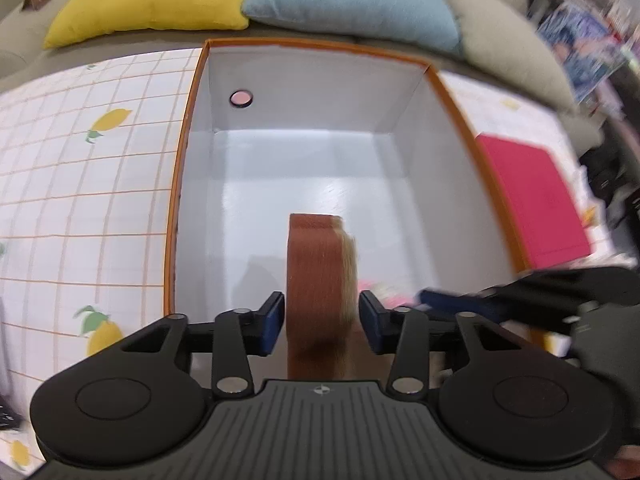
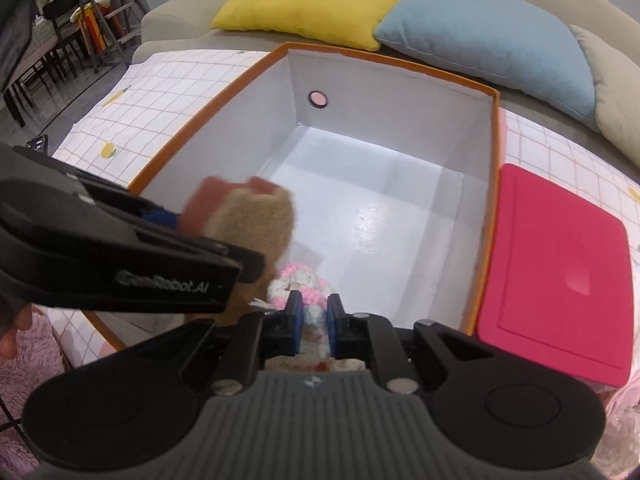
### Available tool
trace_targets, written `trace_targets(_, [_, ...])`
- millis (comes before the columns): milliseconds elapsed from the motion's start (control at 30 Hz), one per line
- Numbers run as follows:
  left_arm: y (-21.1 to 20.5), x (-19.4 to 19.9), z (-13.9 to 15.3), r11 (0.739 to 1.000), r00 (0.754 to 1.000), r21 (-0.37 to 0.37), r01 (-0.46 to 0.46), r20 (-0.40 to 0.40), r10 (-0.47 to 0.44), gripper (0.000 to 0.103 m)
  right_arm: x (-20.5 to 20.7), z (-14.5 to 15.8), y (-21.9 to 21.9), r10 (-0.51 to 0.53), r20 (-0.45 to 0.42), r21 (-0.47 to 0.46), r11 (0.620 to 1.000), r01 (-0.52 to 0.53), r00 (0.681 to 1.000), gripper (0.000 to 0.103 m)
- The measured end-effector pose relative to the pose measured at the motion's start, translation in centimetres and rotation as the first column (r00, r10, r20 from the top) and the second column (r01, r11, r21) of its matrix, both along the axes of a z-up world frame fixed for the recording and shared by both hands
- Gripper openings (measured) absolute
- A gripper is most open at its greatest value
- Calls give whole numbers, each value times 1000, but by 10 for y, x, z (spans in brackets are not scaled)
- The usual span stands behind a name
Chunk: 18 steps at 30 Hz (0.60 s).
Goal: Organize soft objects
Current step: 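Open both tools to drop the bear and crocheted item into the box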
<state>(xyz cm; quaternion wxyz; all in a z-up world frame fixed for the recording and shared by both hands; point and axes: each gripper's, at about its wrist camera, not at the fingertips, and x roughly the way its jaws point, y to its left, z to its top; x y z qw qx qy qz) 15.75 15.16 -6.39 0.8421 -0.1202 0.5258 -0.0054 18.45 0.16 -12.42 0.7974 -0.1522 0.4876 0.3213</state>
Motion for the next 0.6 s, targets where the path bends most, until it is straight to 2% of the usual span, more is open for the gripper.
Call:
trace_targets(67, [3, -4, 9, 1000, 999, -5, -26, 29, 26, 75, -1, -1, 5, 11, -21, 9, 1000, -11, 1000, 11])
trace_targets(167, [8, -10, 20, 999, 996, -19, -49, 74, 50, 75, -5, -2, 12, 27, -51, 22, 999, -25, 998, 12])
trace_targets(267, [16, -17, 26, 996, 993, -51, -69, 96, 73, 75, -10, -5, 19, 53, -71, 24, 998, -51, 996, 12])
trace_targets(367, [19, -21, 27, 996, 991, -53, -77, 102, 83, 69, -12, -3, 18, 57, -70, 18, 998, -56, 996, 13])
trace_targets(467, [22, -25, 26, 995, 990, -56, -88, 106, 94, 66, -10, 4, 7, 34, -74, 27, 999, -32, 997, 18])
trace_targets(500, [23, -27, 26, 993, 989, -65, -97, 109, 103, 64, -10, 8, 3, 27, -67, 30, 999, -25, 997, 21])
trace_targets(600, [26, -31, 25, 991, 986, -81, -105, 121, 114, 60, -8, 19, -9, -1, -50, 46, 999, 4, 999, 37])
